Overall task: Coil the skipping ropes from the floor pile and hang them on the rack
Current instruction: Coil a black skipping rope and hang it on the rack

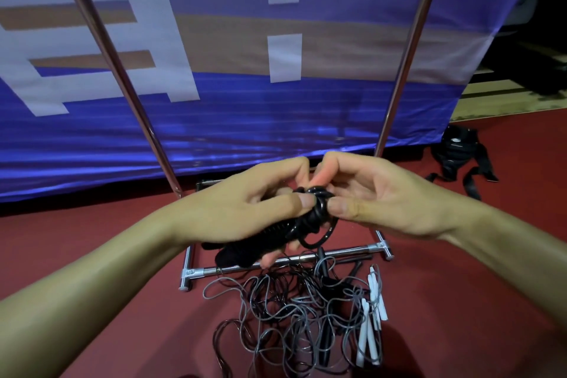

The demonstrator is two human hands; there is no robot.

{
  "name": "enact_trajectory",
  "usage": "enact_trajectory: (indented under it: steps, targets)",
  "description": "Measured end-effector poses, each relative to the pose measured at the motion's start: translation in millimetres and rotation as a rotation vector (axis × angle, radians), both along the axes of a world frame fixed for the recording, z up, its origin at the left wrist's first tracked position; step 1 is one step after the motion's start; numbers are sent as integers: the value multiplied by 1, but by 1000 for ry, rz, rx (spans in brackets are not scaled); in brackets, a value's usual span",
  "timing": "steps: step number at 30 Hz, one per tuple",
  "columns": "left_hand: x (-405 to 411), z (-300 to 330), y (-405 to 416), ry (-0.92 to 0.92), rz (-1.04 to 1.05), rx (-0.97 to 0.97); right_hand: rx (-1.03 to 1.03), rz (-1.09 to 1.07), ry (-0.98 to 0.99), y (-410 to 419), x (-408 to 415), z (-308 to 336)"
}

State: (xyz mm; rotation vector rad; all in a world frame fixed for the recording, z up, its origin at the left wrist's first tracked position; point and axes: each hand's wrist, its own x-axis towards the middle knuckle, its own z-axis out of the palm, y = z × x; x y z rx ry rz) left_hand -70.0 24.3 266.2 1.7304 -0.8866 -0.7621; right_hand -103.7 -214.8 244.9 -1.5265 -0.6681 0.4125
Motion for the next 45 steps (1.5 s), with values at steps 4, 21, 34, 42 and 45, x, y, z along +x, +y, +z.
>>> enact_trajectory:
  steps: [4, 21, 34, 42, 45]
  targets:
    - [-1, 6, 0, 45, -54, -22, 208, 161, 300, -4, -1, 1]
    - [-2, 9, 6, -47, -41, -5, 196, -162, 29, 25, -8, -3]
    - [-5, 7, 3, -214, 88, 42, 14, -432, -323, 27, -12, 1]
    - [-8, 6, -4, -391, 157, 75, 26, -504, -306, 28, -15, 2]
    - [-7, 6, -2, -469, 118, 110, -33, -368, -230, 17, -15, 8]
